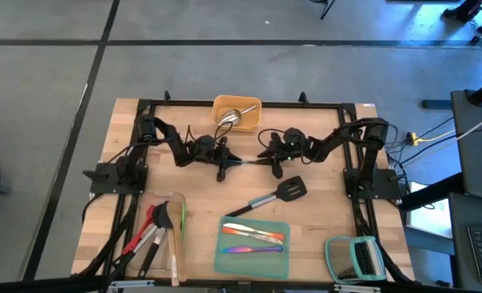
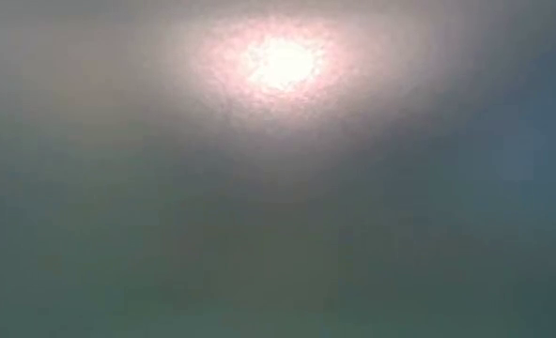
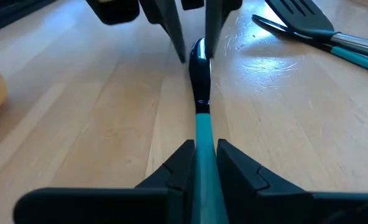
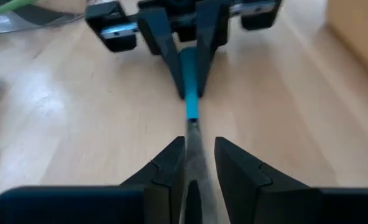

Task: Pick & Place Kitchen Items
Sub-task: Put the blue table knife into the green bin

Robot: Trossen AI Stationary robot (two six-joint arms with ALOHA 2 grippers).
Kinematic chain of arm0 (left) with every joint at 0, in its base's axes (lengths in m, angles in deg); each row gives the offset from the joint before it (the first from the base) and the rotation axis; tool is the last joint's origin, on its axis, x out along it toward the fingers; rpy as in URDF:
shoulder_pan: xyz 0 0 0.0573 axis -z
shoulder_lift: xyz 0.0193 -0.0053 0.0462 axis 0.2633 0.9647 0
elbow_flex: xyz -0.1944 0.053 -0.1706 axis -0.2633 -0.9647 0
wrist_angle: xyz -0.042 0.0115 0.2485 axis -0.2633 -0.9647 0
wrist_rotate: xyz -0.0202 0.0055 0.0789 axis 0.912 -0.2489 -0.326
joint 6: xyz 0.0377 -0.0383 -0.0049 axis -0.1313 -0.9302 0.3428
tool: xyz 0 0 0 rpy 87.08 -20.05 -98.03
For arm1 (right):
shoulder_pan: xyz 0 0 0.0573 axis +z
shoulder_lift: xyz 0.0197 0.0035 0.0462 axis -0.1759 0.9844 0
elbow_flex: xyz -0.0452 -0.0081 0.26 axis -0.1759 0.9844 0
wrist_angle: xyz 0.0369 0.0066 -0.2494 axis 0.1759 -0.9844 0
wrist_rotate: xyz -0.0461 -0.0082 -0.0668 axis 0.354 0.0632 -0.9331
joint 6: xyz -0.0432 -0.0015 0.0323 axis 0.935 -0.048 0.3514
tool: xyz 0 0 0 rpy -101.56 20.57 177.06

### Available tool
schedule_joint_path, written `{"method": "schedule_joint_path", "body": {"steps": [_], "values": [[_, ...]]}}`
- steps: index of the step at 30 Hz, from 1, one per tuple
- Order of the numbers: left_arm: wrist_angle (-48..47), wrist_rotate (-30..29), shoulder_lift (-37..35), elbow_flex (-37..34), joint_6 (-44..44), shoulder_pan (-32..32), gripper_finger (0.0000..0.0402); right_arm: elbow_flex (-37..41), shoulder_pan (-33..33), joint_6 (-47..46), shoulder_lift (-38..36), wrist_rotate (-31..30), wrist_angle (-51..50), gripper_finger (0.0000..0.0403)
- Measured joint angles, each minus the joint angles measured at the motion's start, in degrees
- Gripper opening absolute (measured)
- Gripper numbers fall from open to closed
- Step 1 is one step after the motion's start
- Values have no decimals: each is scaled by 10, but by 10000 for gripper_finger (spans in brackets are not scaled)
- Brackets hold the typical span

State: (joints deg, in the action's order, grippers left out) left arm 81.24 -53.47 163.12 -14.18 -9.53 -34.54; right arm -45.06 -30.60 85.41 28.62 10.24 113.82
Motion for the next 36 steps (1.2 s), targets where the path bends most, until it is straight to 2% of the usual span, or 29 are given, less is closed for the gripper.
{"method": "schedule_joint_path", "body": {"steps": [7, 15, 20, 36], "values": [[9, -4, 1, -1, -1, 2, 51, -34, 10, 7, 0, -10, -90, 89], [9, -4, 1, -1, -4, 3, 52, -35, 10, 14, 0, -13, -102, 89], [13, -19, 1, -2, 16, 14, 51, -35, 10, -20, 0, -13, -103, 91], [-27, -41, -49, -6, 35, 35, 51, -35, 10, -30, 0, -8, -108, 173]]}}
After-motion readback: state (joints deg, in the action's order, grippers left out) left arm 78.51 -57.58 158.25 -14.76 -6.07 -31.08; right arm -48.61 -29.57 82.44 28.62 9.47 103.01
